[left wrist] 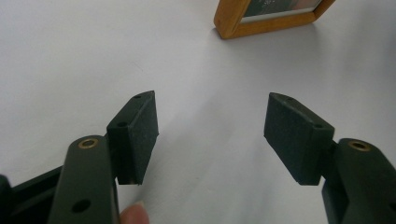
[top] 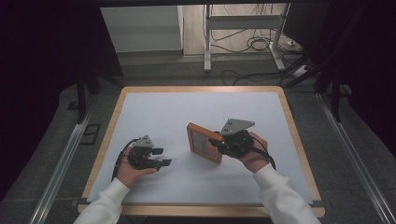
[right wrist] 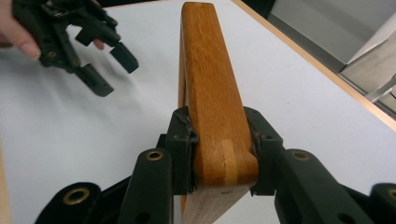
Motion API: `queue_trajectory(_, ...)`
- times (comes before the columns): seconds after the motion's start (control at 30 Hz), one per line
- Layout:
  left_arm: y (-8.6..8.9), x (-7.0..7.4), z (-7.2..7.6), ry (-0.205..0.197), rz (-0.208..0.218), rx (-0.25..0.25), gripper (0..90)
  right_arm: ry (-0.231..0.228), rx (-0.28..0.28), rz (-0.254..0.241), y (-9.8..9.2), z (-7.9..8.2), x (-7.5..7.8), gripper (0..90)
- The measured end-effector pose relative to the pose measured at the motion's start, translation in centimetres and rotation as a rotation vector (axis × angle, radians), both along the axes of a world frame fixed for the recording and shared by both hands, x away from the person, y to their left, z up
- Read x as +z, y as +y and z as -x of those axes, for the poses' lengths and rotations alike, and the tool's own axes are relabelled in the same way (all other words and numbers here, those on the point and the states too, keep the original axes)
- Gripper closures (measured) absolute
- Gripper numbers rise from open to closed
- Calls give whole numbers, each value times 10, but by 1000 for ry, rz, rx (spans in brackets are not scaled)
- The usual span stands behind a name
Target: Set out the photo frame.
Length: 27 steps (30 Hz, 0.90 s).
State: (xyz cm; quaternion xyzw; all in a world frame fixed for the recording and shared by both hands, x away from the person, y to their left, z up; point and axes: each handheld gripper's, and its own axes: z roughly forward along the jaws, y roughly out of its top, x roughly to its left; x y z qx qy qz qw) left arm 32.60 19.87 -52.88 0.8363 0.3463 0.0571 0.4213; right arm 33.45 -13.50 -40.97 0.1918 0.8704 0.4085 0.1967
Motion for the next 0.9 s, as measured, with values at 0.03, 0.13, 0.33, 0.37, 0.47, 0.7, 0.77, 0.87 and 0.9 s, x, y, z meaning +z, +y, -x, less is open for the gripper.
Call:
queue_trajectory(0.03,0,0,0,-2,-1,0,347,-1,-2,2,0,-2,0,667)
queue_trajectory(0.13,0,0,0,-3,-1,2,347,-7,-26,7,-1,-6,0,656)
queue_trajectory(0.33,0,0,0,-6,-2,4,346,8,-71,0,-4,-20,-5,603)
queue_trajectory(0.37,0,0,0,-8,-4,2,346,14,-81,-8,-5,-23,-5,594)
queue_trajectory(0.47,0,0,0,-10,-4,3,346,23,-103,-20,-8,-32,-7,562)
queue_trajectory(0.7,0,0,0,-11,-4,3,346,54,-160,-48,-13,-51,-15,491)
queue_trajectory(0.77,0,0,0,-11,-5,4,345,64,-172,-55,-14,-56,-17,474)
queue_trajectory(0.87,1,0,0,-11,-7,1,345,69,-183,-61,-16,-60,-19,459)
queue_trajectory(0.9,1,0,0,-14,-8,-1,346,71,-184,-66,-16,-61,-20,457)
